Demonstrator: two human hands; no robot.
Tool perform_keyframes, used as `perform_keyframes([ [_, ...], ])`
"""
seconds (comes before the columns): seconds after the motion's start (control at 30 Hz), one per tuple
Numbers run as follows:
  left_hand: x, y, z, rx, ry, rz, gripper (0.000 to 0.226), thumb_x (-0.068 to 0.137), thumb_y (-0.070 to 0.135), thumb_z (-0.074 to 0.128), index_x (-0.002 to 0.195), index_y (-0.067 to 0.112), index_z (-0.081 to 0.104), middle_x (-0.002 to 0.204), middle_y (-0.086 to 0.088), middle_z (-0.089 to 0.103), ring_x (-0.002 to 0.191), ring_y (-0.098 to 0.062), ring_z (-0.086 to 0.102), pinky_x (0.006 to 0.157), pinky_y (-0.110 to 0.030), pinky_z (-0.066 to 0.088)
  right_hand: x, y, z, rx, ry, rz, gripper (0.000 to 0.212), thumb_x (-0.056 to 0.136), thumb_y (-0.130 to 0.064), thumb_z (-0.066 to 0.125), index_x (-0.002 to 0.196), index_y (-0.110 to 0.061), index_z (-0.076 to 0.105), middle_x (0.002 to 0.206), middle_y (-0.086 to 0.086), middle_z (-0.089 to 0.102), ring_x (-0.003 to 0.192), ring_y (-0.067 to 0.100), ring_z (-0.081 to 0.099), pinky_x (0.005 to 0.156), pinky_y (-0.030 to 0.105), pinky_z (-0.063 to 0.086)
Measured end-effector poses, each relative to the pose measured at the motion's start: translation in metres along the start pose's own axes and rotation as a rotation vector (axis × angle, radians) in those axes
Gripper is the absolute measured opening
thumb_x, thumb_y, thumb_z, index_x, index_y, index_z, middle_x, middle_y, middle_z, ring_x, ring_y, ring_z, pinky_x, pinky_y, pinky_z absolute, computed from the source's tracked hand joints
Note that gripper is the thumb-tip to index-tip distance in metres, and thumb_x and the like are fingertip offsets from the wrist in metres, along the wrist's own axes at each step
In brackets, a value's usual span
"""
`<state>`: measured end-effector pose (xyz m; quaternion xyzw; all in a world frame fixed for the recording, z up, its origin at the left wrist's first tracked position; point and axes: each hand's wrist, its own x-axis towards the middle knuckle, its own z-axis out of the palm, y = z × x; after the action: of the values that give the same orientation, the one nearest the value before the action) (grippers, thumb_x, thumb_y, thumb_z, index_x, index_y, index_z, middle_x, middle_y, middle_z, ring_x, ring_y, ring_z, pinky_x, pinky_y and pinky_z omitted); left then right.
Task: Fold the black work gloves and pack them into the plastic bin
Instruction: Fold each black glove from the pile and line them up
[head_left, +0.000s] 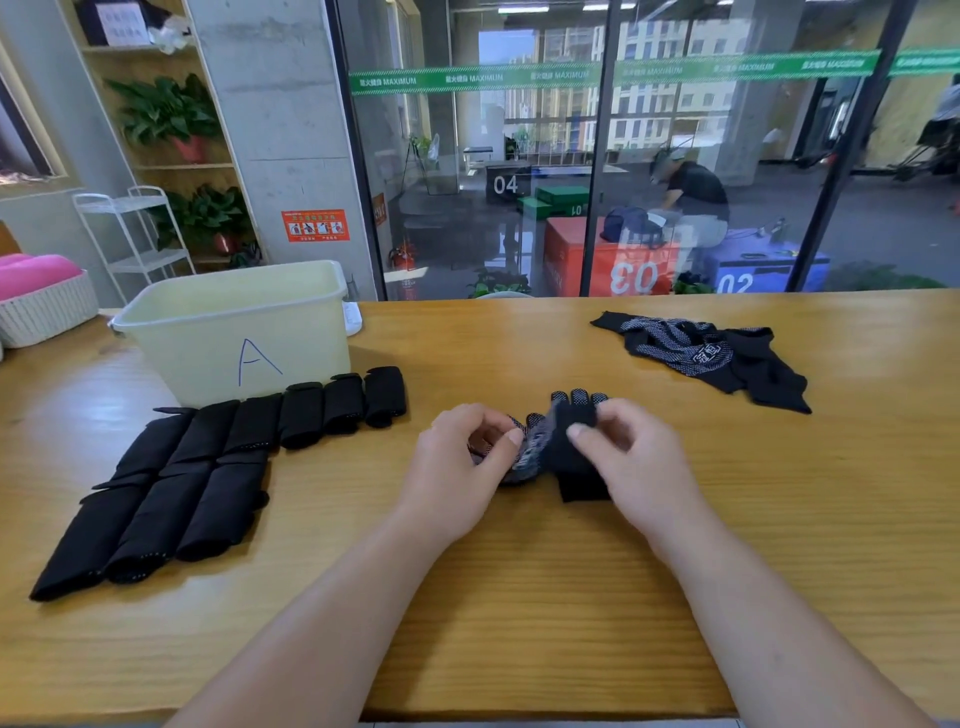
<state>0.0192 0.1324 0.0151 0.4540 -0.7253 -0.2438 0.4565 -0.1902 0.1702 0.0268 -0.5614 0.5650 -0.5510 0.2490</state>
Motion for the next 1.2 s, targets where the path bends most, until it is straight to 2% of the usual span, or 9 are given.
perform_keyframes([
  [0.13,0.004,-0.013,0.006,0.211,-0.015,0.132,0.020,0.100,0.041,0.070,0.118,0.034,0.070,0.114,0.023,0.063,0.117,-0.004,0.055,0.101,-0.031,0.046,0.017,0.020,-0.037,-0.058,0.267,0.228,0.006,0.095,-0.028,0.072,0.095,-0.032,0.068,0.091,-0.009,0.077,0.087,0.016,0.074,0.083,0.048,0.062],
  [0.23,0.009,-0.014,0.013,0.370,-0.121,0.179,0.047,0.100,0.053,0.063,0.143,0.034,0.060,0.146,0.017,0.056,0.141,-0.008,0.042,0.118,-0.041,0.038,0.023,0.034,-0.053,-0.341,0.274,0.265,0.011,0.096,-0.031,0.068,0.106,-0.030,0.065,0.094,-0.008,0.075,0.086,0.021,0.073,0.075,0.039,0.056],
  [0.37,0.018,-0.002,0.030,0.600,-0.349,0.222,0.081,0.099,0.073,0.049,0.166,0.032,0.029,0.174,0.011,0.025,0.163,-0.012,0.011,0.133,-0.044,0.012,0.027,0.038,-0.050,-0.422,0.291,0.257,0.025,0.101,-0.028,0.063,0.126,-0.024,0.063,0.106,-0.003,0.073,0.092,0.024,0.067,0.076,0.035,0.049],
  [0.6,0.025,0.006,0.062,0.709,-0.480,0.140,0.107,0.088,0.093,0.037,0.170,0.027,0.015,0.173,0.004,0.030,0.162,-0.013,0.021,0.134,-0.050,0.004,0.027,0.031,-0.058,0.067,0.620,0.384,0.021,0.097,-0.028,0.064,0.117,-0.033,0.063,0.104,-0.001,0.071,0.083,0.020,0.068,0.065,0.034,0.053],
  [0.73,0.025,0.010,0.059,0.738,-0.445,0.127,0.110,0.086,0.097,0.027,0.169,0.026,0.021,0.171,0.004,0.032,0.159,-0.015,0.027,0.134,-0.051,0.006,0.026,0.023,-0.059,0.268,0.749,0.414,0.025,0.090,-0.031,0.063,0.114,-0.031,0.067,0.100,-0.001,0.071,0.087,0.029,0.074,0.075,0.051,0.066],
  [0.87,0.024,0.004,0.050,0.769,-0.383,0.074,0.108,0.084,0.099,0.021,0.162,0.026,0.038,0.163,0.004,0.041,0.154,-0.016,0.035,0.133,-0.051,0.008,0.024,0.016,-0.060,0.373,0.805,0.395,0.023,0.089,-0.029,0.065,0.112,-0.032,0.067,0.103,-0.005,0.071,0.090,0.022,0.072,0.085,0.047,0.064],
  [1.0,0.025,-0.004,0.036,0.793,-0.327,0.027,0.099,0.085,0.097,0.027,0.152,0.027,0.049,0.155,0.006,0.047,0.149,-0.016,0.040,0.133,-0.050,0.011,0.025,0.022,-0.059,0.449,0.759,0.380,0.025,0.085,-0.032,0.069,0.109,-0.037,0.070,0.109,-0.001,0.073,0.089,0.019,0.070,0.090,0.054,0.063],
  [1.1,0.026,-0.011,0.024,0.802,-0.320,0.024,0.093,0.085,0.095,0.032,0.147,0.029,0.051,0.151,0.008,0.049,0.147,-0.016,0.043,0.132,-0.050,0.013,0.025,0.017,-0.058,0.497,0.669,0.349,0.022,0.092,-0.024,0.071,0.111,-0.035,0.071,0.092,-0.005,0.069,0.076,0.015,0.062,0.092,0.048,0.060],
  [1.2,0.024,-0.019,0.007,0.742,-0.361,0.010,0.089,0.086,0.091,0.042,0.150,0.030,0.049,0.155,0.010,0.047,0.153,-0.015,0.036,0.132,-0.049,0.015,0.026,0.015,-0.057,0.538,0.558,0.310,0.019,0.095,-0.021,0.072,0.110,-0.032,0.074,0.097,-0.008,0.076,0.088,0.016,0.071,0.094,0.047,0.060],
])
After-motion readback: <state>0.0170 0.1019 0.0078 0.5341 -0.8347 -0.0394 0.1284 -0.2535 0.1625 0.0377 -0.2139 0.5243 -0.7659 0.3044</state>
